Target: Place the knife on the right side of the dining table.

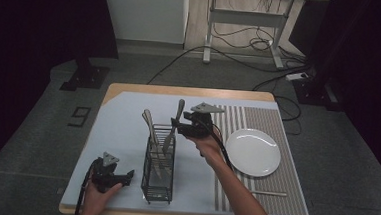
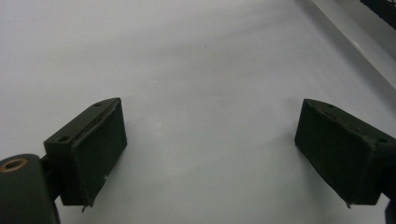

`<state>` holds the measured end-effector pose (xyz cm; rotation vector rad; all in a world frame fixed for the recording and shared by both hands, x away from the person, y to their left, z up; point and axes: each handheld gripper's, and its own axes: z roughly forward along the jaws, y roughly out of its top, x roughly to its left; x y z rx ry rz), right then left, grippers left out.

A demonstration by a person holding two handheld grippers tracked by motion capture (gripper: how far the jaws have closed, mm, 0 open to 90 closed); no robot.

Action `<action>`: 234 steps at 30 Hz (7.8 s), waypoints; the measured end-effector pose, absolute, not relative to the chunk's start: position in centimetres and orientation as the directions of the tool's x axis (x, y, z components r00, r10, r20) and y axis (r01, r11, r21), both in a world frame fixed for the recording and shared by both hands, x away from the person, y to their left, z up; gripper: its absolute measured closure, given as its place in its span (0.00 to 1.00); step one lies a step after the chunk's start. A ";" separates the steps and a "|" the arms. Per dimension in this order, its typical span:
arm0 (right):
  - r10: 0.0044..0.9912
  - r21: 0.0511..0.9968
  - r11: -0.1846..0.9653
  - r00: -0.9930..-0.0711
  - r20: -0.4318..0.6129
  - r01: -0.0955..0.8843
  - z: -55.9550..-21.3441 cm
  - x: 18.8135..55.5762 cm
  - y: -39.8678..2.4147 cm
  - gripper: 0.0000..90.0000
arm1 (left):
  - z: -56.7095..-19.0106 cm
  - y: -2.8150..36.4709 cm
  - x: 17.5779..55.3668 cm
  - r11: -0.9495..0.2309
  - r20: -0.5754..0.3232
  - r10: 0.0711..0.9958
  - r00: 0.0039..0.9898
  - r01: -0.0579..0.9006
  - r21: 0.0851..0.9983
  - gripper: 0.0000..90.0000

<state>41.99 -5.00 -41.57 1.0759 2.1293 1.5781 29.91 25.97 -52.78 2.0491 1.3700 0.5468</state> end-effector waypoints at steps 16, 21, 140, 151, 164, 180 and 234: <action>0.638 0.908 0.152 -0.741 0.211 0.390 -41.7 42.5 -5.0 0.79 | -52.8 26.0 29.9 -0.282 0.007 0.925 0.380 0.675 0.682 0.10; 0.630 0.911 0.137 -0.743 0.224 0.390 -41.4 42.1 -5.2 0.83 | -52.8 26.0 29.9 -0.280 0.005 0.925 0.379 0.674 0.683 0.09; 0.847 0.868 -0.354 -0.275 0.456 0.348 -45.9 50.6 -25.3 0.91 | -52.8 26.0 29.9 -0.283 0.007 0.925 0.381 0.674 0.683 0.09; 0.881 0.877 -0.318 -0.230 0.413 0.360 -46.6 50.9 -26.6 0.86 | -52.8 26.0 29.9 -0.283 0.008 0.925 0.381 0.673 0.683 0.10; 0.911 0.881 -0.282 -0.181 0.370 0.379 -47.5 51.4 -27.7 0.79 | -52.8 26.0 29.9 -0.283 0.008 0.925 0.381 0.673 0.683 0.10; 0.908 0.843 -0.317 -0.116 0.402 0.434 -49.4 51.6 -29.5 0.71 | -52.8 26.0 29.9 -0.284 0.009 0.925 0.381 0.673 0.683 0.10; 0.887 0.660 -0.438 0.177 0.425 0.610 -52.6 52.4 -31.7 0.47 | -52.8 26.0 29.9 -0.283 0.008 0.925 0.380 0.673 0.684 0.10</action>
